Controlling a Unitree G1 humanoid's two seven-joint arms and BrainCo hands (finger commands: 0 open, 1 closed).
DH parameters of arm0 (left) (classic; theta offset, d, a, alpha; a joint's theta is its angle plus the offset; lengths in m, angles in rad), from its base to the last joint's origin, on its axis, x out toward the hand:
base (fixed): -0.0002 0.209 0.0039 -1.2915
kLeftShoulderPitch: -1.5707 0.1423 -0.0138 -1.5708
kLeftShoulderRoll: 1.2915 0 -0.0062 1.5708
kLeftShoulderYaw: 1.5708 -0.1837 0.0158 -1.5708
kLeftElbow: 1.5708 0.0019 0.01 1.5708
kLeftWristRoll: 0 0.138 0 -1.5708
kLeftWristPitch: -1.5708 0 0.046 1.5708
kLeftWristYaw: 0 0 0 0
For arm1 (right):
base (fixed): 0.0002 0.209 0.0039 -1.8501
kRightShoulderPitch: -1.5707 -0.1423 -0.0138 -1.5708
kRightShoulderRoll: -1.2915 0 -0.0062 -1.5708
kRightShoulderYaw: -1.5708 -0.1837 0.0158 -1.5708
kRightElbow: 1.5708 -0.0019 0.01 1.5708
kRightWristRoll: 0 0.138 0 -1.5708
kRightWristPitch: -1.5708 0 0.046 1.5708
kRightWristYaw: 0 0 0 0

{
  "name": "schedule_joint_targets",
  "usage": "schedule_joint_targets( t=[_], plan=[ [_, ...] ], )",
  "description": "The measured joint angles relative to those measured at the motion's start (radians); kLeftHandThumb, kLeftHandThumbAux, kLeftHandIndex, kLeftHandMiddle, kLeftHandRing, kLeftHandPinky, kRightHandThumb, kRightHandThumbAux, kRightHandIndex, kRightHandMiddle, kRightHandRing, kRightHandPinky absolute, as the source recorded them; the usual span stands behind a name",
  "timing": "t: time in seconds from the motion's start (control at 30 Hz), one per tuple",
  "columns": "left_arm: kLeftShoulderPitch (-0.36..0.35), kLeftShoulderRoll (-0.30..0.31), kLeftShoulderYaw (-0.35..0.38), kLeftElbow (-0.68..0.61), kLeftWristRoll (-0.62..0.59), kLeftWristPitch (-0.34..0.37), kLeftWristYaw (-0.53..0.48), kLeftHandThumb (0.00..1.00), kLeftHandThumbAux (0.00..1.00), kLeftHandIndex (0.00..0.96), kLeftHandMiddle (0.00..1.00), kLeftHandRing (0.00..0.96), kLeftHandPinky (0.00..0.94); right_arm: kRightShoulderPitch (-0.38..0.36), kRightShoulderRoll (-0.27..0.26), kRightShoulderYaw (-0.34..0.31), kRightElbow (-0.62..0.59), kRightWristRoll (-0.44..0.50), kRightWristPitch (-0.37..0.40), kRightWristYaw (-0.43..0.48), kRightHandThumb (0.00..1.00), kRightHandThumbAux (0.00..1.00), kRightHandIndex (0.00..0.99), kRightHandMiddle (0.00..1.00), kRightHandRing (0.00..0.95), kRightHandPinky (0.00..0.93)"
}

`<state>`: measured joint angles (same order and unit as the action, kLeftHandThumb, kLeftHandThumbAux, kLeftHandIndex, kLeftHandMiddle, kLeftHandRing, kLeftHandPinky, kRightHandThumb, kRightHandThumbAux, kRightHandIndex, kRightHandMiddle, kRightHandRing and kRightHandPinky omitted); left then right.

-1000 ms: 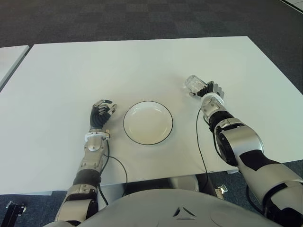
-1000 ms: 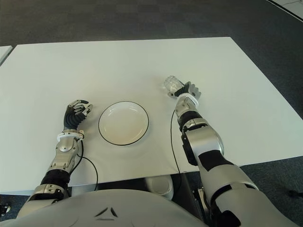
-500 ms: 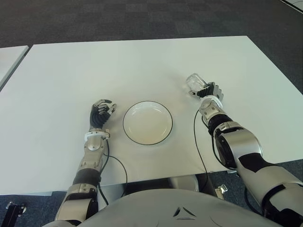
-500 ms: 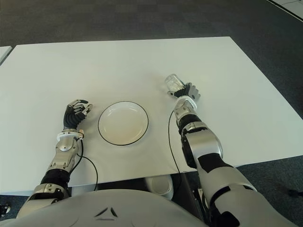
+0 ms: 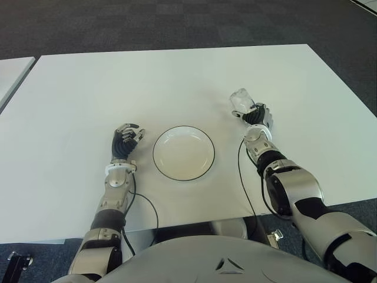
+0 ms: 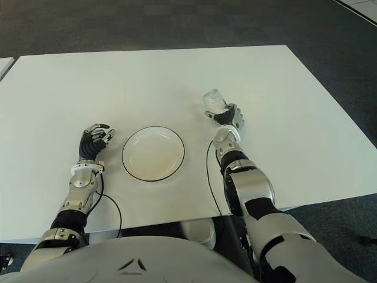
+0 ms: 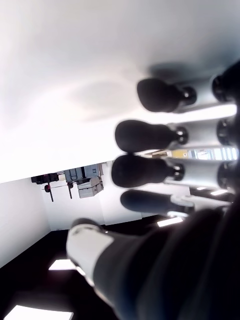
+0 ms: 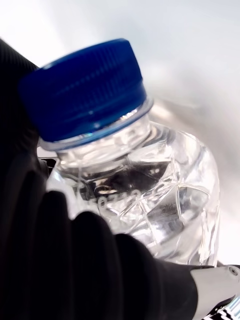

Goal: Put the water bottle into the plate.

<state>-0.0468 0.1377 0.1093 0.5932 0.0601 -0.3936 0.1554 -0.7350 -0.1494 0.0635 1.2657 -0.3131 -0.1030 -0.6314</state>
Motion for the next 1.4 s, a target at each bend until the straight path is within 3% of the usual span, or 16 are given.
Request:
schedule_joint_targets(
  t=[0.43, 0.67, 0.97, 1.2, 1.4],
  plan=[
    [0.000, 0.001, -0.002, -0.007, 0.002, 0.006, 0.001, 0.706, 0.720, 0.436, 0.740, 0.728, 0.711, 0.096, 0.074, 0.004, -0.222, 0.000, -0.284, -0.118, 0.704, 0.727, 0.439, 0.860, 0.860, 0.872],
    [0.016, -0.005, -0.006, -0.050, 0.005, 0.029, 0.001, 0.708, 0.720, 0.436, 0.738, 0.724, 0.707, 0.126, 0.082, 0.072, -0.287, -0.089, -0.337, -0.173, 0.703, 0.730, 0.438, 0.878, 0.877, 0.880],
    [0.016, -0.007, -0.005, -0.049, -0.001, 0.030, 0.001, 0.708, 0.719, 0.437, 0.752, 0.745, 0.738, 0.143, 0.036, 0.172, -0.322, -0.234, -0.413, -0.211, 0.702, 0.730, 0.437, 0.900, 0.893, 0.884],
    [0.014, -0.004, -0.005, -0.036, -0.001, 0.029, 0.001, 0.708, 0.717, 0.437, 0.758, 0.758, 0.758, 0.197, 0.000, 0.248, -0.492, -0.299, -0.452, -0.140, 0.703, 0.729, 0.437, 0.908, 0.900, 0.887],
    [0.004, -0.002, -0.004, -0.028, 0.000, 0.029, 0.001, 0.708, 0.716, 0.437, 0.770, 0.771, 0.762, 0.234, -0.020, 0.284, -0.606, -0.304, -0.466, -0.003, 0.704, 0.728, 0.437, 0.908, 0.899, 0.888]
  ],
)
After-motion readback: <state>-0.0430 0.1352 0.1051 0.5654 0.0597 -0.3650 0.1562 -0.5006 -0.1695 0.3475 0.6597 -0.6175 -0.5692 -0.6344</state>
